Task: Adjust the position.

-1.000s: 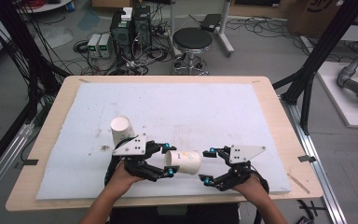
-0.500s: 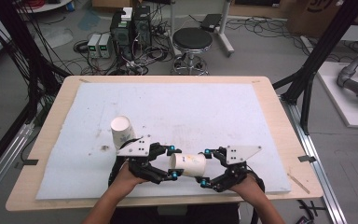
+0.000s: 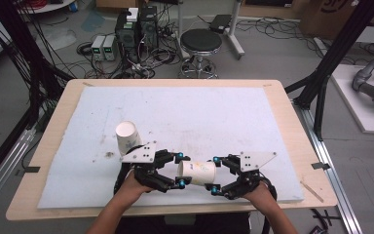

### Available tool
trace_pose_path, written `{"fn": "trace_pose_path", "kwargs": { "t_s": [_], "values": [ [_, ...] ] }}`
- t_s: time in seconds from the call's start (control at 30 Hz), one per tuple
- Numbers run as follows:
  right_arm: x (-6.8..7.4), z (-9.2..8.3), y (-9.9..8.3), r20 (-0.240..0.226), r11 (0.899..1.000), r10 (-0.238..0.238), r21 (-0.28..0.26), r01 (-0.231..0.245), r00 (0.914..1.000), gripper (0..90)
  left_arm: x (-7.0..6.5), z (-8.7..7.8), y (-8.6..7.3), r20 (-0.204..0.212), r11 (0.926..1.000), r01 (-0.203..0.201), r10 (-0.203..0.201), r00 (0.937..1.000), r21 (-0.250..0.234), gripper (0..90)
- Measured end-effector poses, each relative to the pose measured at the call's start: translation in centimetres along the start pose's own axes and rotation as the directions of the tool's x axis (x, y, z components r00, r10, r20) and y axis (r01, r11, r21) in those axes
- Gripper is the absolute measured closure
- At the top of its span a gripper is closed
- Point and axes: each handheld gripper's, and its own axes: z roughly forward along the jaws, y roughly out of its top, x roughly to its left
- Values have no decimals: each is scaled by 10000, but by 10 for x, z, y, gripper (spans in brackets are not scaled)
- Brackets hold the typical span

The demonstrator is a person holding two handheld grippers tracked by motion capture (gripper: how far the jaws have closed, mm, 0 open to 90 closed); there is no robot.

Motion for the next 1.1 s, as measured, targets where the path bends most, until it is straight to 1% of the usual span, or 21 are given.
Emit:
{"fn": "trace_pose_path", "kwargs": {
  "t_s": [0.2,0.43,0.53,0.57,0.6,0.63,0.7,0.73,0.83,0.9,1.0,1.07,1.1],
  "values": [
    [0,-1,1,-97,9999,122,-79,-123,9999,307,0,-1,-2,18,9999,120,-120,9999,-1,367],
    [-1,-1,2,-93,9998,210,-6,-210,9997,318,0,-2,-4,-4,9999,149,-149,9999,52,368],
    [0,-1,3,-63,9997,208,99,-207,9998,320,0,-2,-4,-127,9994,254,-251,9996,247,359],
    [0,-1,3,7,9997,177,191,-177,9998,320,0,-2,-3,-268,9987,347,-338,9991,360,328],
    [0,-2,4,41,9994,191,285,-192,9998,320,0,-2,-2,-491,9976,427,-401,9980,545,269],
    [0,-2,4,86,9990,186,414,-189,9998,320,-1,-3,-1,-680,9962,425,-373,9970,766,221],
    [-1,-4,5,240,9973,186,699,-202,9995,320,-3,-4,0,-1017,9928,364,-248,9945,1140,167],
    [-2,-4,6,310,9959,155,889,-182,9994,320,-3,-4,1,-1088,9911,366,-226,9938,1284,152],
    [-4,-4,9,532,9899,40,1413,-115,9986,320,-5,-3,3,-1192,9838,257,-44,9929,1777,152],
    [-5,-3,11,549,9852,-29,1715,-66,9985,320,-6,-2,3,-1224,9781,103,155,9924,2077,152],
    [-6,-1,14,551,9776,-148,2102,29,9984,320,-7,-1,5,-1282,9700,-14,335,9912,2430,152],
    [-6,1,17,582,9704,-311,2411,162,9978,320,-7,0,6,-1329,9662,-54,410,9903,2576,152],
    [-6,2,19,536,9671,-310,2538,164,9981,319,-7,0,6,-1351,9623,-124,509,9895,2716,152]
  ]
}}
